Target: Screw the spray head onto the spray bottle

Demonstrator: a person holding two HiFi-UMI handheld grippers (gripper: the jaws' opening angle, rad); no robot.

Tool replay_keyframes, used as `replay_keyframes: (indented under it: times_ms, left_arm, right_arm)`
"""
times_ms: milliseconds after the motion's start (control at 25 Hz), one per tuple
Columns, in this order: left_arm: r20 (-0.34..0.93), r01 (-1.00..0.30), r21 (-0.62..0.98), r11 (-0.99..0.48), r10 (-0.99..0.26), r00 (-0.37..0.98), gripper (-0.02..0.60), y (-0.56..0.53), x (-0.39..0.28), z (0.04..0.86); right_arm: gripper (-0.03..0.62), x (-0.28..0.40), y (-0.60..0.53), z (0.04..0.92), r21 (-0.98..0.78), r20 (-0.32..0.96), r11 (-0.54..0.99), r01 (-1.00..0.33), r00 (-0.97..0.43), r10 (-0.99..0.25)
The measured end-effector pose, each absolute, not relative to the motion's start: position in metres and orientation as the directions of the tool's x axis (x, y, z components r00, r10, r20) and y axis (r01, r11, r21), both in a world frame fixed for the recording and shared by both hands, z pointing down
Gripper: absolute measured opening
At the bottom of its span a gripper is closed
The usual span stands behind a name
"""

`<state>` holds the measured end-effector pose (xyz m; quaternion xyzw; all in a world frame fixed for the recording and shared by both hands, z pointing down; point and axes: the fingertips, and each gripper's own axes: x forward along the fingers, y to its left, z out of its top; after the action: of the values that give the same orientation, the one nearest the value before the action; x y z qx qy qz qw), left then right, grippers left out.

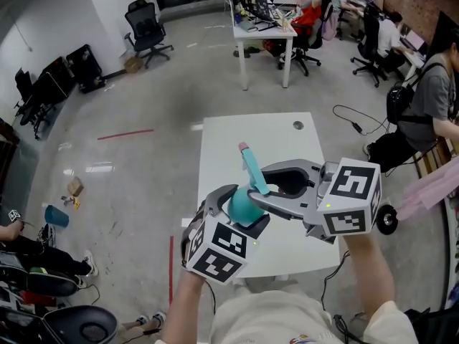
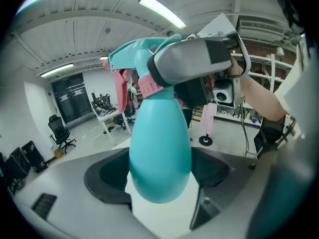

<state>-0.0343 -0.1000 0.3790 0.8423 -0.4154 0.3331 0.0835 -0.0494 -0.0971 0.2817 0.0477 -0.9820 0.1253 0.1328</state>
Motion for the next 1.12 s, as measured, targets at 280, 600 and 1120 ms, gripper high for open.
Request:
replay_keyframes:
  times_ms: [280, 600, 1120]
  left_arm:
    - [0.552, -0.679, 0.114, -0.725, -0.522, 0.65, 0.374, -0.087, -0.01, 0.365]
    - [0.445, -0.49, 0.279, -0.826, -0.341, 0.828, 0.374, -0.067, 0.012, 0.336]
    - [0.544, -0.672, 0.129, -0.73, -0.514, 0.663, 0.373, -0.085, 0.002, 0.345]
  right_arm:
    - [0.13, -0.043, -0.091, 0.266, -0.258, 0.154, 0.966, -0.011, -0.988, 0.03]
    - [0.13, -0.031, -0.08, 0.241, -0.24, 0.011, 0.943, 0.229, -0.971, 0.238]
    - [0.129, -0.028, -0.087, 0.248, -0.159, 0.068, 0.972, 0.175, -0.98, 0.188]
